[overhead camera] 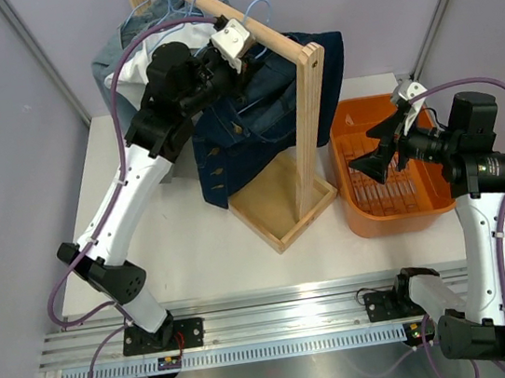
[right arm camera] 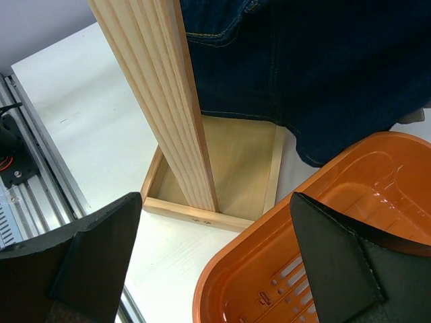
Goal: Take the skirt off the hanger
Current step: Pick up the hanger from the clothesline, then remove the skirt from the hanger.
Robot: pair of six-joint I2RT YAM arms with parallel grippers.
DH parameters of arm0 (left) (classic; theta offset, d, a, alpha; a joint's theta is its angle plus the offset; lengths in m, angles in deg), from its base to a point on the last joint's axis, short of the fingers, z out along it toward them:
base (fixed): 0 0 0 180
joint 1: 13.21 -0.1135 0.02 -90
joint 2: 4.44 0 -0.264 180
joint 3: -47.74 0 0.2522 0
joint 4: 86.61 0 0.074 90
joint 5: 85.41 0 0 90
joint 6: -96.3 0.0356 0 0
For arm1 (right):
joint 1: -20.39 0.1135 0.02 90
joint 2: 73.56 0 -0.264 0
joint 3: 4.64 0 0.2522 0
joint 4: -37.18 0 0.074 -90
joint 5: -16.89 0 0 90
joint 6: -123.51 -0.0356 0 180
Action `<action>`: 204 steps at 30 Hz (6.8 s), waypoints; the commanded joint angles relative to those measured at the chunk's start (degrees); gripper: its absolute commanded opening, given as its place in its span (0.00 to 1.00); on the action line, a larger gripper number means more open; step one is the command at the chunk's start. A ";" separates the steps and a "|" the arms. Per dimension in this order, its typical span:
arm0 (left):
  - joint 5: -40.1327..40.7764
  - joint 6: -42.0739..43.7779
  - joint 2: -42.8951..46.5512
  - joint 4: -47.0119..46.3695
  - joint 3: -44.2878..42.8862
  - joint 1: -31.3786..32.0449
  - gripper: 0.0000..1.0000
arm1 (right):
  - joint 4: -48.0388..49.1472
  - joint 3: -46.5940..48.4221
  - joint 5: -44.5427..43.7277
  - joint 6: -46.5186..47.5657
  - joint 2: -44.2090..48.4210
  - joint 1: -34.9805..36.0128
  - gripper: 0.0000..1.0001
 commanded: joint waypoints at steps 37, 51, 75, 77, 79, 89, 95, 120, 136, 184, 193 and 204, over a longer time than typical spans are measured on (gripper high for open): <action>-7.58 -9.73 -5.97 -10.38 -7.73 1.52 0.00 | 2.93 -3.11 6.04 -3.22 2.15 0.16 0.99; -6.00 -5.95 -2.54 -5.82 0.79 1.69 0.00 | 2.23 -3.54 8.06 -3.04 1.72 0.16 1.00; 0.85 -3.93 19.41 -3.18 21.79 1.34 0.00 | -13.57 1.81 14.21 13.28 -1.97 1.03 0.97; 1.56 -4.36 21.88 -1.69 25.21 1.08 0.00 | -15.52 3.74 14.74 15.23 -2.24 2.78 0.96; 2.00 -4.89 25.92 -0.55 27.33 0.90 0.00 | -15.88 5.06 14.65 15.77 -1.98 4.80 0.95; 11.22 -12.71 39.02 18.42 30.94 0.29 0.00 | -0.33 5.41 -7.80 -3.39 -4.25 30.89 0.88; 14.30 -19.65 43.68 25.55 31.91 0.29 0.00 | 3.18 13.75 -35.72 -9.80 -12.06 51.02 0.79; 14.39 -25.99 51.25 21.26 38.59 0.20 0.00 | 12.51 30.64 -77.10 -21.32 -33.09 70.65 0.69; 12.28 -25.29 46.87 12.56 39.65 0.20 0.00 | 16.12 39.51 -59.92 -19.03 -30.81 70.65 0.00; -1.34 -21.59 45.54 -40.17 54.41 0.20 0.00 | 18.58 45.94 -30.52 -44.44 -33.27 60.98 0.00; -2.22 -22.03 48.09 -35.51 51.34 0.20 0.00 | 18.66 46.73 -26.94 -40.22 -33.44 55.62 0.00; 1.02 -11.58 51.85 -5.32 41.84 0.20 0.00 | 17.61 47.78 -19.72 -34.07 -33.26 46.92 0.00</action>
